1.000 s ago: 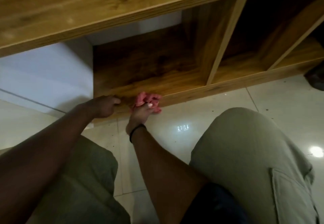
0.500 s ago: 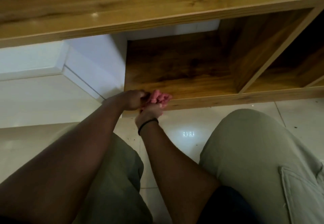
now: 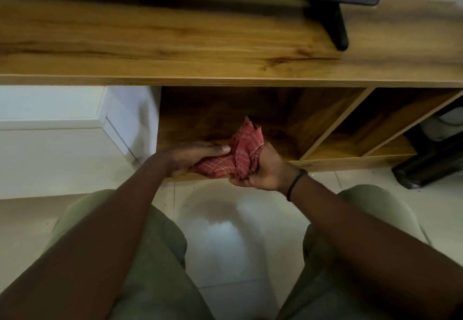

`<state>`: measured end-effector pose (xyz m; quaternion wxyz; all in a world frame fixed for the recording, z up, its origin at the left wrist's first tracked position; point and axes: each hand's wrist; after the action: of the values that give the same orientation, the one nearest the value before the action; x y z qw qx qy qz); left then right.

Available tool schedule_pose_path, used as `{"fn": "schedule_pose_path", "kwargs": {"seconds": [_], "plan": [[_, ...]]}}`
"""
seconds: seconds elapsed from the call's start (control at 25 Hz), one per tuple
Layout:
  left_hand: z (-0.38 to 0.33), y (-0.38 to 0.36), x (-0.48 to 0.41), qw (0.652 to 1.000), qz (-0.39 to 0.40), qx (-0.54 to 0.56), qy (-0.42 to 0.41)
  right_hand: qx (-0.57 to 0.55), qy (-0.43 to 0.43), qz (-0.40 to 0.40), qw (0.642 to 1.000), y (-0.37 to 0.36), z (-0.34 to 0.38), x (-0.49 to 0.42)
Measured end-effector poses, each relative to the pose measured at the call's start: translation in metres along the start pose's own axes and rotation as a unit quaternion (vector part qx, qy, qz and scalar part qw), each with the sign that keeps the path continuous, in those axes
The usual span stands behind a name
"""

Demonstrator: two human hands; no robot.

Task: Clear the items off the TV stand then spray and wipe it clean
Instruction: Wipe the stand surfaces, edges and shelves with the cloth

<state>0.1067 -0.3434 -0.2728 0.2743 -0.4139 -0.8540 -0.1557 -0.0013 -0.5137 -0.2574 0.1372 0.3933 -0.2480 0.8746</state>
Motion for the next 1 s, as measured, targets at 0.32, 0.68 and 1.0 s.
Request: {"fn": "schedule_pose_path", "kwargs": {"seconds": [0.32, 0.68, 1.0], "plan": [[-0.052, -0.043, -0.019, 0.997, -0.067, 0.043, -0.008, 0.117, 0.151, -0.137, 0.972, 0.028, 0.058, 0.040], [-0.092, -0.104, 0.096, 0.988, -0.066, 0.086, 0.111, -0.013, 0.065, -0.123, 0.990, 0.006, 0.027, 0.148], [-0.164, -0.136, 0.291, 0.971, -0.221, 0.036, 0.086, 0.173, 0.141, -0.185, 0.957, -0.081, 0.047, 0.317]]}}
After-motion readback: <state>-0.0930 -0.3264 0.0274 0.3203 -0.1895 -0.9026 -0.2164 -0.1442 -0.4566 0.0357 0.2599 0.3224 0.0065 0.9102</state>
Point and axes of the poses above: each hand's wrist, its own x-axis away from the middle knuckle, its own y-axis out of the back of the hand, z = x × y, and after that the axes turned 5 degrees about -x, right-handed
